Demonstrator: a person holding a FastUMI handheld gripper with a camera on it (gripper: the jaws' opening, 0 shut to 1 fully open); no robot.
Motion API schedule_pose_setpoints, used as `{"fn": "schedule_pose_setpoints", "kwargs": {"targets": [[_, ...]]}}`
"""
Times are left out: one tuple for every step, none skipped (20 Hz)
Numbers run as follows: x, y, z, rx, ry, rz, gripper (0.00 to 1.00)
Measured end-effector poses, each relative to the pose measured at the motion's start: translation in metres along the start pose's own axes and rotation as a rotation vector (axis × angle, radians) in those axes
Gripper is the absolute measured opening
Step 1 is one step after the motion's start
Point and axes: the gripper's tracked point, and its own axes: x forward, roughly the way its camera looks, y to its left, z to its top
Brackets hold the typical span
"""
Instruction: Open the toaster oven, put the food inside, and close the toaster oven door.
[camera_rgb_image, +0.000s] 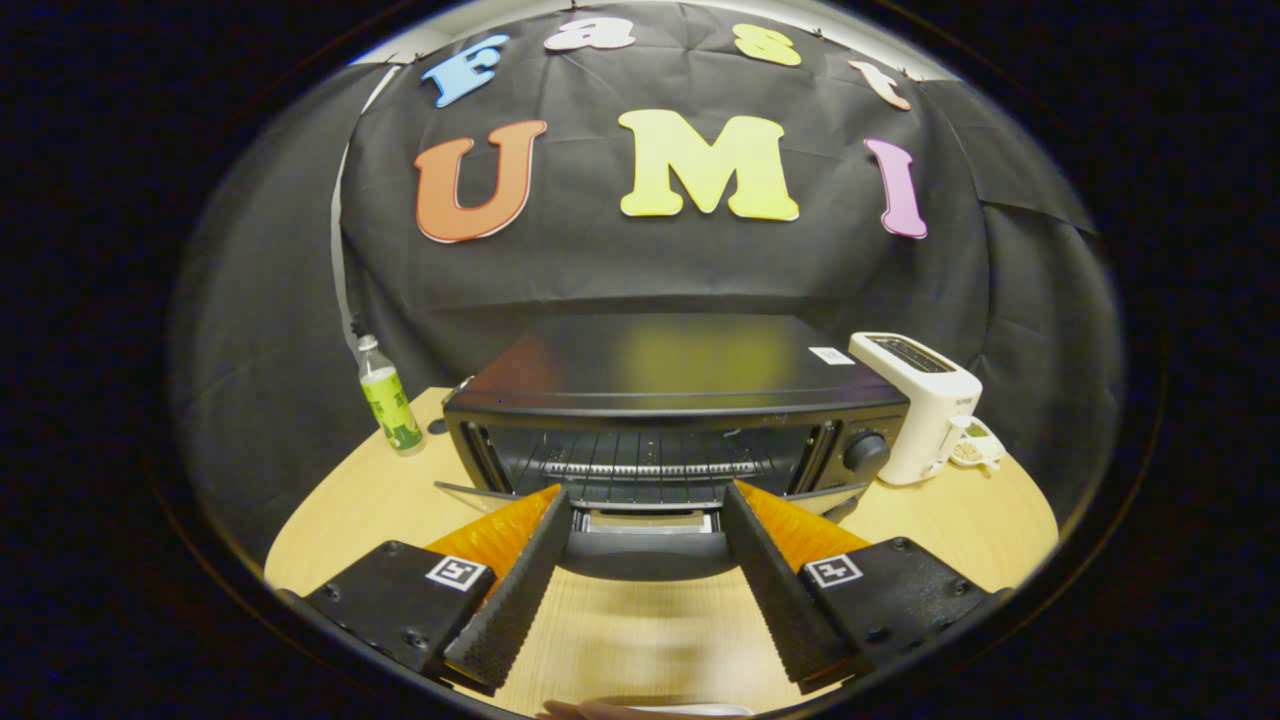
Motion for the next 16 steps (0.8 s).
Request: {"fn": "schedule_pose_setpoints", "kwargs": {"targets": [[-0.004, 0.000, -0.005, -0.008, 0.004, 0.006, 1.00], [-0.008, -0.001, -0.012, -0.011, 0.008, 0.012, 1.00], [-0.012, -0.001, -0.019, -0.011, 0.018, 0.018, 1.00], [-0.016, -0.002, -0.027, -0.010, 0.026, 0.023, 1.00], [-0.020, -0.002, -0.033, -0.009, 0.036, 0.029, 1.00], [-0.022, -0.002, -0.041, -0.006, 0.053, 0.033, 1.00], [-0.025, -0.002, -0.047, -0.004, 0.057, 0.040, 1.00], [-0.027, -0.004, -0.054, -0.004, 0.075, 0.041, 1.00], [-0.030, -0.003, -0.058, 0.000, 0.069, 0.049, 1.00], [-0.027, -0.005, -0.063, -0.003, 0.079, 0.046, 1.00], [-0.032, -0.007, -0.067, -0.008, 0.081, 0.052, 1.00], [-0.031, -0.005, -0.073, -0.012, 0.093, 0.056, 0.99], [-0.033, -0.005, -0.078, -0.011, 0.099, 0.061, 0.98], [-0.034, -0.006, -0.085, -0.007, 0.113, 0.066, 0.99], [-0.035, -0.007, -0.092, 0.000, 0.133, 0.067, 0.99], [-0.037, -0.011, -0.099, 0.020, 0.148, 0.067, 0.99]]}}
